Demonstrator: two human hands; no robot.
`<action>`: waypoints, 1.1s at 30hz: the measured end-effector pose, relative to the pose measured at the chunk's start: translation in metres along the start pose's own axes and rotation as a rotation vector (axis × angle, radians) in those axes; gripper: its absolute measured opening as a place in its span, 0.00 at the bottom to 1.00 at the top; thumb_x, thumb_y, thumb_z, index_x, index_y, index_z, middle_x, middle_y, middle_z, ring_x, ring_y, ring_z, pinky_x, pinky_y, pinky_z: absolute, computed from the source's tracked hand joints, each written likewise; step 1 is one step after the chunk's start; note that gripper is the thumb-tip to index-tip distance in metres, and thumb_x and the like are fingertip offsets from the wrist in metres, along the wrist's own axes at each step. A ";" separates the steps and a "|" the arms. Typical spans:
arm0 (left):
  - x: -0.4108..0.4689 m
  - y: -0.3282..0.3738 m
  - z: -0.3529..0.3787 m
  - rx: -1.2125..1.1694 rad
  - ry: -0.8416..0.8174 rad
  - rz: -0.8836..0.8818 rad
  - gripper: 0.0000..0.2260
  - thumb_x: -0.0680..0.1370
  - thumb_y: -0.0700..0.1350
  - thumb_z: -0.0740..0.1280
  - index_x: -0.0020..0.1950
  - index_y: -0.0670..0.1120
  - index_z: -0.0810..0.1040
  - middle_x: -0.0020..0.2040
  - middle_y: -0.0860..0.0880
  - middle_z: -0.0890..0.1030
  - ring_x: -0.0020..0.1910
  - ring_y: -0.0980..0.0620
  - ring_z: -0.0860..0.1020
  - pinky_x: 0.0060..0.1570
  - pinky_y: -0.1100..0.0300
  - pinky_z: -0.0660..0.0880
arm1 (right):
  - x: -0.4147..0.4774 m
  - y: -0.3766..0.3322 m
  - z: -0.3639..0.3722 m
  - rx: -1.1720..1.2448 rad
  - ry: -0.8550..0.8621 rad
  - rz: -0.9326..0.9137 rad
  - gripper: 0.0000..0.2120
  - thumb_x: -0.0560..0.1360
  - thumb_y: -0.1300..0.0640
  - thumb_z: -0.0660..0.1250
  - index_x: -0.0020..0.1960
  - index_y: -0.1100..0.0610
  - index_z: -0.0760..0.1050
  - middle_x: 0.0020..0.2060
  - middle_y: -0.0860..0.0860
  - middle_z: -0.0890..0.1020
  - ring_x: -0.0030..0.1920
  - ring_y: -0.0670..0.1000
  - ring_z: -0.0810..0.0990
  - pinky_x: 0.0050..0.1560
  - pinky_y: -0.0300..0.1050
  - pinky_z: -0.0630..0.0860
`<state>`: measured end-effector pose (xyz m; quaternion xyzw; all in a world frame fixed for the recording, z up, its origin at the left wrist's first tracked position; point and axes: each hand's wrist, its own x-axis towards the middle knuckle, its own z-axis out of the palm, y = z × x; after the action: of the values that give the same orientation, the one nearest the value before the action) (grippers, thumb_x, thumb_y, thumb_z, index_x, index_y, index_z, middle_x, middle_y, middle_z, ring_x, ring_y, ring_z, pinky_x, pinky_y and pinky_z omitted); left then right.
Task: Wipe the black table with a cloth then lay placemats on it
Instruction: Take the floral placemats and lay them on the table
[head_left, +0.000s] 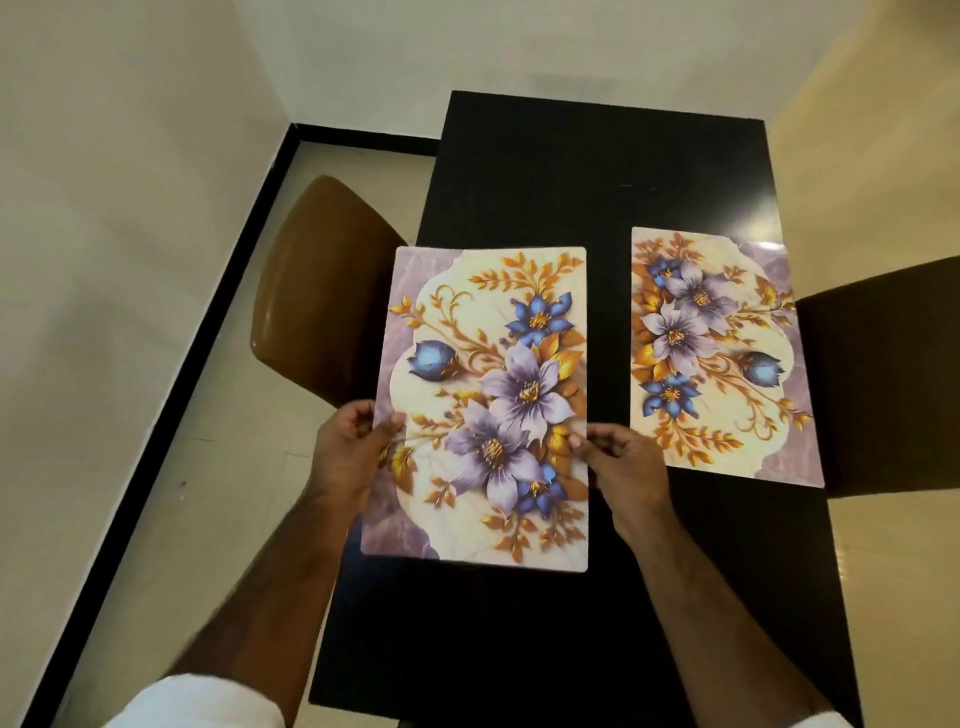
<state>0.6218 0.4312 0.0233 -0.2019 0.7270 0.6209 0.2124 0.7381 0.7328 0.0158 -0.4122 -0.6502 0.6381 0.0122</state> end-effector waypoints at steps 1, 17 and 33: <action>0.010 0.012 0.001 0.032 0.010 0.042 0.14 0.78 0.50 0.79 0.60 0.46 0.85 0.52 0.48 0.90 0.53 0.45 0.90 0.53 0.44 0.87 | 0.009 -0.008 0.003 -0.005 0.030 -0.031 0.09 0.76 0.64 0.81 0.49 0.51 0.88 0.45 0.50 0.91 0.49 0.56 0.91 0.55 0.54 0.87; 0.173 0.071 0.036 0.437 0.092 0.133 0.03 0.78 0.45 0.80 0.49 0.49 0.89 0.43 0.51 0.89 0.41 0.53 0.89 0.47 0.47 0.89 | 0.151 -0.027 0.055 -0.326 0.181 -0.051 0.07 0.74 0.55 0.84 0.45 0.47 0.86 0.42 0.48 0.90 0.43 0.53 0.90 0.49 0.60 0.89; 0.181 0.051 0.040 0.642 0.207 0.288 0.09 0.80 0.49 0.79 0.55 0.45 0.90 0.47 0.49 0.89 0.42 0.54 0.87 0.44 0.54 0.87 | 0.156 -0.025 0.060 -0.442 0.200 -0.054 0.14 0.76 0.51 0.82 0.59 0.55 0.88 0.49 0.48 0.89 0.47 0.50 0.88 0.54 0.57 0.88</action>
<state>0.4457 0.4733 -0.0418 -0.0824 0.9234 0.3611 0.1007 0.5898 0.7736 -0.0541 -0.4484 -0.7804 0.4358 0.0031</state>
